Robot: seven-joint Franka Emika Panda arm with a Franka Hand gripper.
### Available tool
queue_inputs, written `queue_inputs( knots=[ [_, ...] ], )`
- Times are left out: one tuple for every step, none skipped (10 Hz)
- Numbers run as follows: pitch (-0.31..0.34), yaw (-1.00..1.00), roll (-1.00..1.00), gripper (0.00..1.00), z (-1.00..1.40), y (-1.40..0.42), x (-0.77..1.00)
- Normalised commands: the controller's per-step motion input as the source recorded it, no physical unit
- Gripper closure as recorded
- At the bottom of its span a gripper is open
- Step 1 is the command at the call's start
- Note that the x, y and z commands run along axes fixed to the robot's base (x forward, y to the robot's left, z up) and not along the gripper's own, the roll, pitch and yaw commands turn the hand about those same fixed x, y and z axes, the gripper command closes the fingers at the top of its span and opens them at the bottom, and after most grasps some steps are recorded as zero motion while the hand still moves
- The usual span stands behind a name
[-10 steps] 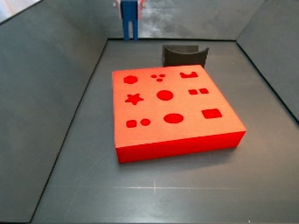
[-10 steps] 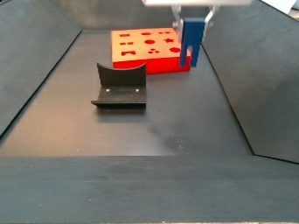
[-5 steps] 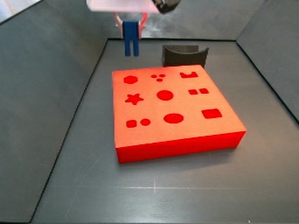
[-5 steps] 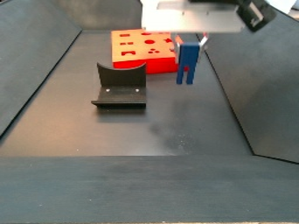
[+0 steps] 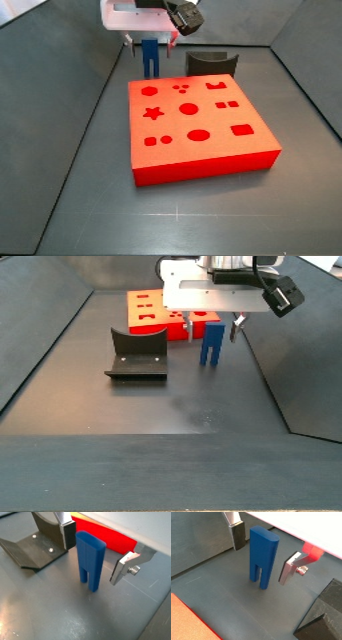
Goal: Pick up the square-circle object. Move up. Rotate the square-circle object. Place the square-circle object on the fixture. Regrasp the square-circle object. Move to above the board. Insert the square-circle object.
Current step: Rotate the square-circle object.
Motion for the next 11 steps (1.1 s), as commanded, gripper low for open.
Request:
queue_inputs(
  knots=[
    [0.009, -0.01, -0.17, 0.0, 1.0, 0.0, -0.01],
    [0.03, -0.01, -0.17, 0.0, 1.0, 0.0, -0.02],
    [0.039, -0.02, -0.17, 0.0, 0.97, 0.01, -0.02],
    [0.048, -0.02, -0.16, 0.0, 0.76, 0.01, -0.01],
    [0.055, -0.03, -0.15, 0.0, 0.57, 0.02, -0.01],
    [0.06, -0.03, -0.15, 0.0, 0.33, 0.02, -0.01],
    [0.063, -0.04, -0.15, 0.0, 0.21, 0.02, 0.0],
    [0.005, 1.0, -0.01, 0.0, 0.0, 0.0, 0.0],
    [0.005, 1.0, -0.01, 0.0, -0.02, 0.0, 0.01],
    [0.004, 1.0, -0.01, 0.0, -0.01, -0.01, 0.01],
    [0.004, 1.0, -0.01, 0.0, -0.01, -0.01, 0.01]
  ],
)
